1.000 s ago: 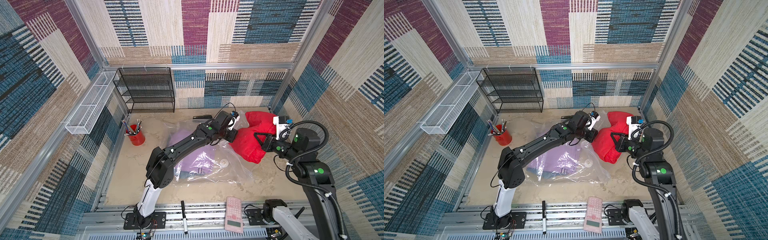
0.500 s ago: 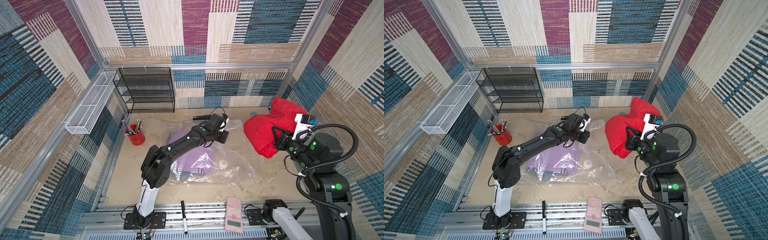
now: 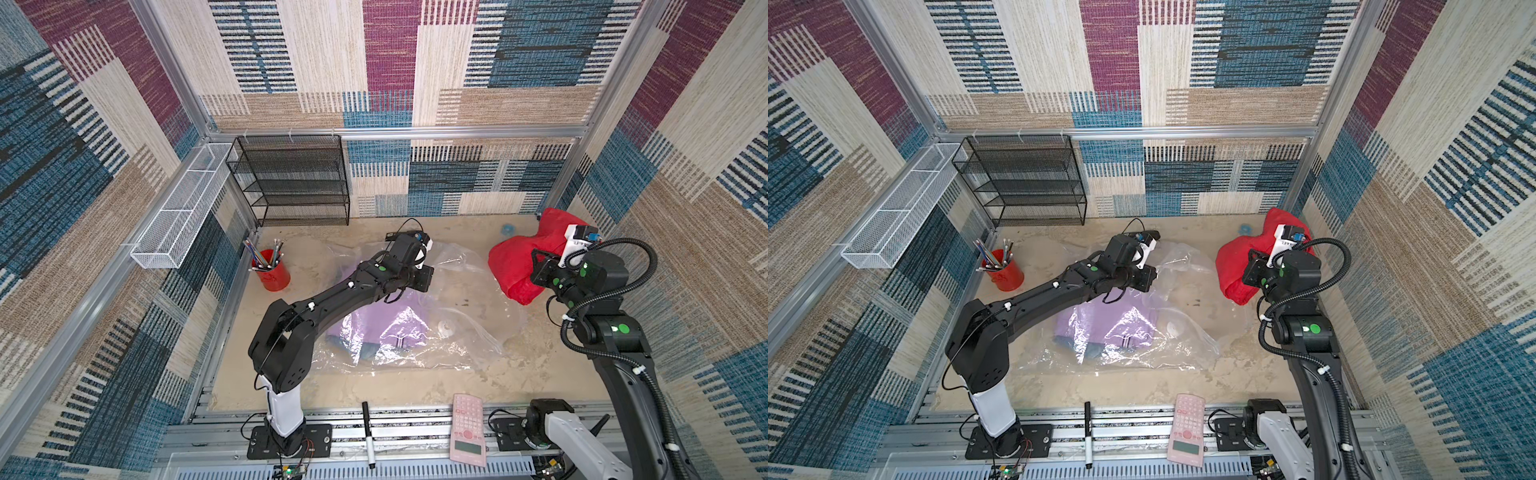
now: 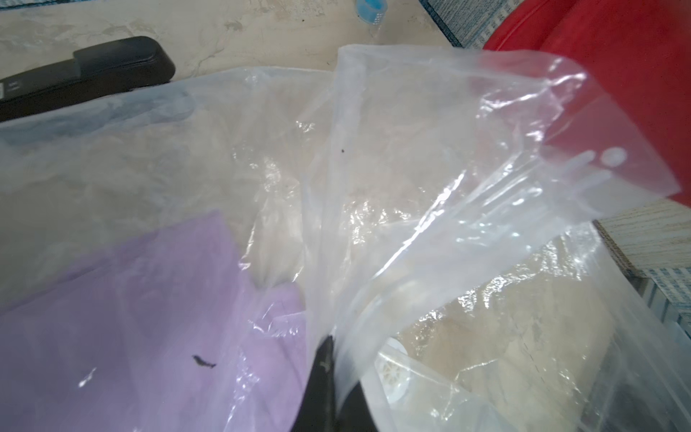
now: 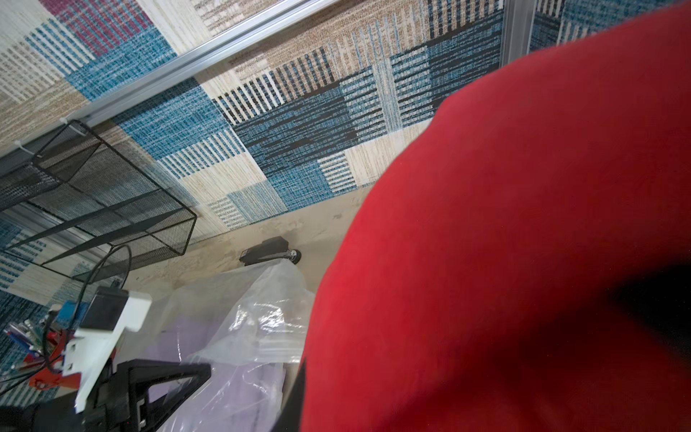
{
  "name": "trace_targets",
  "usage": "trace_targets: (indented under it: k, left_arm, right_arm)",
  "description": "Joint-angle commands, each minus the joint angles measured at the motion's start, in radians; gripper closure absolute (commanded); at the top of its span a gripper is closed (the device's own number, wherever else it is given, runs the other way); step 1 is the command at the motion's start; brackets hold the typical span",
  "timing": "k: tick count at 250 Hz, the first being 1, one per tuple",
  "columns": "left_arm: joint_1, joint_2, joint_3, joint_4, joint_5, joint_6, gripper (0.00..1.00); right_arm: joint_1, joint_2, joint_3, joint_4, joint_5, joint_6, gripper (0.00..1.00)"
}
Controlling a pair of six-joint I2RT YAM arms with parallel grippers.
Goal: Take the trousers out of the vacuum bag
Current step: Place the trousers at the center of the board.
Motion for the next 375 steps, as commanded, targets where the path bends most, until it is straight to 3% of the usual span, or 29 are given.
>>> trace_targets:
  k: [1, 55, 124, 176, 263, 315, 375]
  left_arm:
    - [0.021, -0.042, -0.046, 0.024, -0.011, 0.003, 1.0]
    - [0.056, -0.129, -0.153, 0.042, -0.024, 0.012, 1.0]
    - [0.098, -0.187, -0.197, 0.051, 0.006, 0.008, 1.0]
    - [0.117, -0.209, -0.202, 0.055, 0.036, 0.009, 1.0]
    - [0.12, -0.208, -0.178, 0.061, 0.069, 0.009, 1.0]
    - [0.12, -0.203, -0.155, 0.052, 0.079, 0.014, 1.0]
    - [0.12, -0.209, -0.145, 0.039, 0.076, 0.022, 1.0]
  right_arm:
    - [-0.063, 0.023, -0.026, 0.28, -0.083, 0.042, 1.0]
    - [-0.213, 0.072, -0.068, 0.394, -0.247, 0.105, 1.0]
    - [-0.23, 0.176, -0.302, 0.713, -0.408, 0.168, 1.0]
    - [-0.23, 0.21, -0.458, 0.828, -0.366, 0.18, 1.0]
    - [-0.231, 0.384, -0.695, 1.019, -0.359, 0.413, 1.0]
    - [-0.231, 0.592, -0.673, 1.126, -0.38, 0.48, 1.0]
    - [-0.243, 0.696, -0.559, 1.09, -0.328, 0.447, 1.0]
